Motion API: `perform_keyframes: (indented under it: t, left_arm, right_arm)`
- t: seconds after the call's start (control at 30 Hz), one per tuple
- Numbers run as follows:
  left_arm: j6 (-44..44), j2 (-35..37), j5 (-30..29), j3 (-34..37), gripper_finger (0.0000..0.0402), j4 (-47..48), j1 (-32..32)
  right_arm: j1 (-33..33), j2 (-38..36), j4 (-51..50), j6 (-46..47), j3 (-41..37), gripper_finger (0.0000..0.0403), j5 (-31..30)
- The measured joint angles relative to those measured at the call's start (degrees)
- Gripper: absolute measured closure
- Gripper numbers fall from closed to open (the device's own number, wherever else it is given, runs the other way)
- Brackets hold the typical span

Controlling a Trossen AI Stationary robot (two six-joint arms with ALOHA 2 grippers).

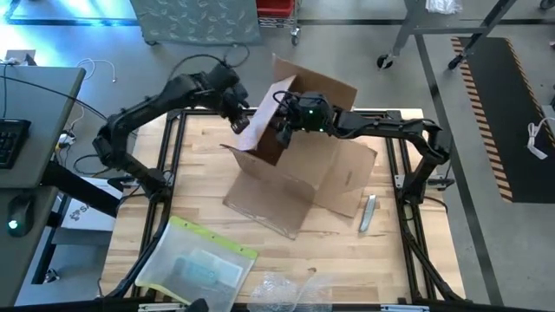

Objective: Unpack boxes
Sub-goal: Break down the cardboard box using the silver cutter until it is fully flat

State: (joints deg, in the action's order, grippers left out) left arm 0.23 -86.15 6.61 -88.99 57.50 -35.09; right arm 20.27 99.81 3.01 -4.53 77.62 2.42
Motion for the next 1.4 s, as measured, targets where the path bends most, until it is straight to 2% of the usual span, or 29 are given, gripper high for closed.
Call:
perform_keyframes:
  t: [0.13, 0.23, 0.4, 0.57, 0.67, 0.8, 0.93, 1.07, 1.27, 1.4]
  left_arm:
    - [-3.5, 4.9, -1.3, -5.0, 0.0401, -3.4, 3.0]
    - [-5.3, 7.8, -0.9, -5.8, 0.0401, -9.9, 6.0]
    - [-9.1, 7.2, 2.4, -5.8, 0.0401, -17.8, 10.7]
    - [-9.2, 2.1, 2.0, -5.8, 0.0401, -15.9, 14.1]
    - [-8.7, 0.0, -0.4, -5.6, 0.0401, -11.1, 15.6]
    - [-7.0, 0.0, -10.2, -5.8, 0.0402, -1.6, 17.0]
    - [-7.4, 0.2, -24.6, -5.8, 0.0402, 10.8, 17.0]
    - [-10.7, 0.0, -38.2, -5.7, 0.0401, 20.6, 16.7]
    - [-16.2, 0.0, -42.7, -5.7, 0.0401, 29.4, 15.4]
    - [-19.8, 0.1, -49.3, -5.7, 0.0401, 32.6, 14.7]
  right_arm:
    - [0.0, 0.0, 4.6, 0.0, 0.0, 0.0231, 1.9]
    - [0.0, 0.0, 9.6, 0.0, 0.0, 0.0231, 2.4]
    - [0.0, 0.0, 15.6, -0.5, 0.0, 0.0231, 2.6]
    - [0.8, 3.4, 16.6, 0.0, 0.0, 0.0231, 2.3]
    - [1.4, 5.9, 18.4, 0.0, -0.1, 0.0231, 2.4]
    - [2.0, 6.7, 20.5, -0.3, -0.1, 0.0231, 2.4]
    - [2.9, 6.6, 18.9, 1.1, -0.1, 0.0231, 2.7]
    - [3.5, 5.2, 13.0, -0.4, -0.1, 0.0231, 2.0]
    - [3.4, 2.4, 2.0, -3.3, -0.1, 0.0231, 0.8]
    - [2.8, -1.4, -6.9, -3.6, 0.0, 0.0231, -0.4]
